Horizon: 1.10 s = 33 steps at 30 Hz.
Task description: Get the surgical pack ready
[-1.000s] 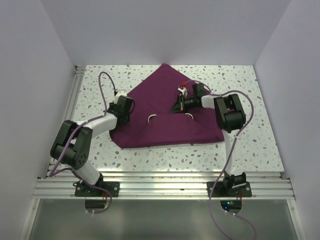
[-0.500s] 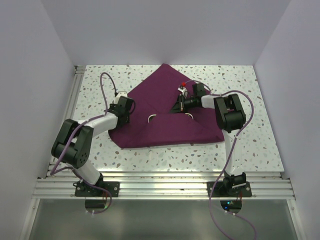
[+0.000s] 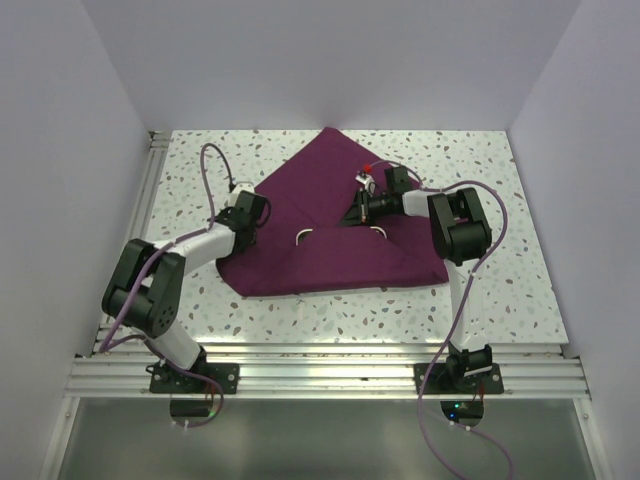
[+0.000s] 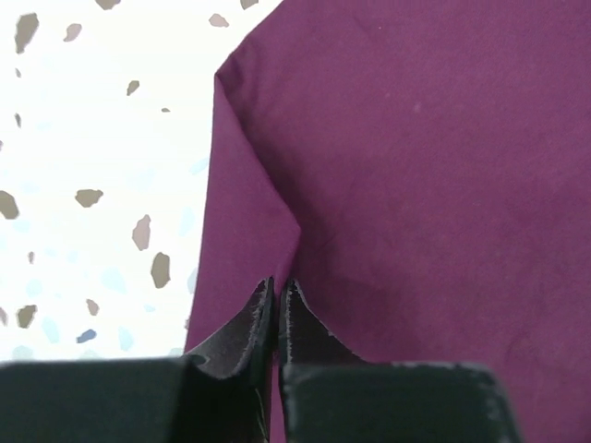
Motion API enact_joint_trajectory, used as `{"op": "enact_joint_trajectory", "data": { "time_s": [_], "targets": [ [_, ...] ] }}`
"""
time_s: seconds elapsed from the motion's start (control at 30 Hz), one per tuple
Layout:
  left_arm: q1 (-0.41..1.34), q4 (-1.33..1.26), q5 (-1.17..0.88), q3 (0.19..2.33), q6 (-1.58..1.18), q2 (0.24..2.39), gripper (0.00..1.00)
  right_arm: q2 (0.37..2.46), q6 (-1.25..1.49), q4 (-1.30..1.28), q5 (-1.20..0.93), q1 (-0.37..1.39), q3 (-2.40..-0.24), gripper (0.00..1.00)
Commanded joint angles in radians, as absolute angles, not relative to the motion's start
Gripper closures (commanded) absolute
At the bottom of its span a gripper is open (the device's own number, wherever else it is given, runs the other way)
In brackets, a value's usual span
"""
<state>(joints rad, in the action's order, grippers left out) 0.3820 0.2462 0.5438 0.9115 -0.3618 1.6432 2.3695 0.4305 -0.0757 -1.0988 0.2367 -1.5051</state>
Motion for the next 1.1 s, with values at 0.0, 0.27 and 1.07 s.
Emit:
{"op": "enact_joint_trajectory", "data": {
  "time_s": [0.0, 0.27, 1.07],
  "targets": [
    [0.387, 0.291, 0.595, 0.966, -0.376, 1.655, 1.0, 2.45, 0.394, -0.155, -1.008, 0.258, -1.477, 1.0],
    [0.406, 0.405, 0.548, 1.075, -0.413, 1.632, 1.0, 2.471, 0.396, -0.178, -0.999, 0.259, -1.494, 1.0],
    [0.71, 0.583, 0.373, 1.577, -0.633, 1.879, 1.0, 2.507, 0.391, -0.225, -0.988, 0.267, -1.532, 1.0]
  ]
}}
